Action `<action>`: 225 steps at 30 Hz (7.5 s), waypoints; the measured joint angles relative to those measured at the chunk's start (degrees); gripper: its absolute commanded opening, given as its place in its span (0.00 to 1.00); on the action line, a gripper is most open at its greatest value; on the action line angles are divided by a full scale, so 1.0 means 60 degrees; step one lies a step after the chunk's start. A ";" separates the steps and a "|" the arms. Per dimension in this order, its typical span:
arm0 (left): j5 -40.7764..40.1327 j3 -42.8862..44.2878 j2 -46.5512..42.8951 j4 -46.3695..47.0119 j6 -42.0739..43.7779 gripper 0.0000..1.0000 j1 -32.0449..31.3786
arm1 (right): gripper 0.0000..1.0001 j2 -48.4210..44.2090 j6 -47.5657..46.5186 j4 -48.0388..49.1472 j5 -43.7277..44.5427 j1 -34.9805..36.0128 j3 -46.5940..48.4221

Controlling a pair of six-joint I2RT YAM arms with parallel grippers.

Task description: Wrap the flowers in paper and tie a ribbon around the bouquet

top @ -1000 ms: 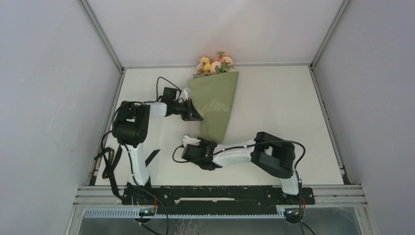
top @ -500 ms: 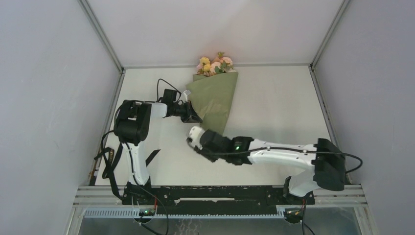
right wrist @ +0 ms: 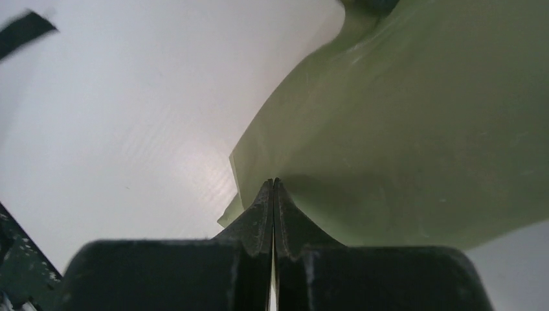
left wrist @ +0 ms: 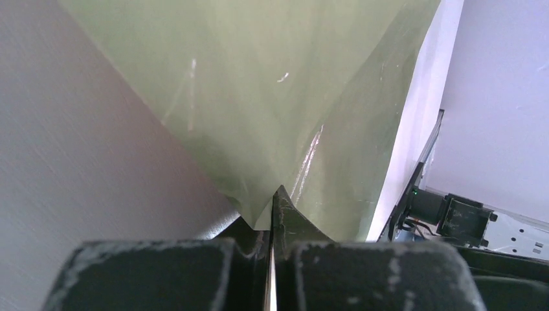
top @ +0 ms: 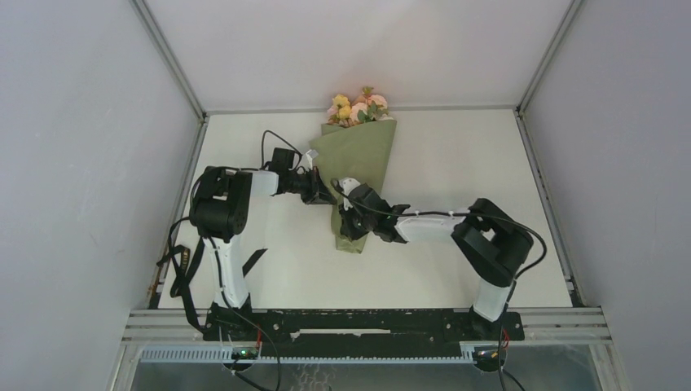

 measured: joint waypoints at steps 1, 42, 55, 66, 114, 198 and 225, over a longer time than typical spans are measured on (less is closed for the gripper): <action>0.0000 0.0011 0.0000 -0.0018 0.0004 0.00 0.0000 | 0.00 0.0237 0.0087 0.0062 -0.0113 0.0029 -0.0033; 0.0222 0.0036 0.0000 -0.0466 0.0492 0.00 -0.0120 | 0.00 -0.2102 0.2590 0.0605 -0.0954 -0.0769 -0.3708; 0.0182 0.0036 -0.0022 -0.0481 0.0659 0.00 -0.0120 | 0.88 -0.0965 0.2612 0.0339 -0.2004 -0.3410 -0.1617; 0.0095 0.0062 -0.0044 -0.0583 0.0674 0.00 -0.0120 | 0.97 0.0288 0.4095 0.2233 -0.3381 -0.4339 -0.1628; -0.3646 0.1293 -0.2849 -0.5512 0.4597 0.56 0.1093 | 0.00 0.2539 0.7745 0.7082 -0.4608 -0.3570 -0.2539; -1.0120 0.5293 -0.3730 -0.6688 1.0841 1.00 -0.9923 | 0.00 -0.0146 0.6029 0.1271 -0.5566 -0.4652 -0.0087; -0.8462 -0.1523 -0.6233 -0.7173 0.8717 0.83 0.7650 | 0.00 -0.0146 0.5009 0.0317 -0.4539 -0.2699 -0.0087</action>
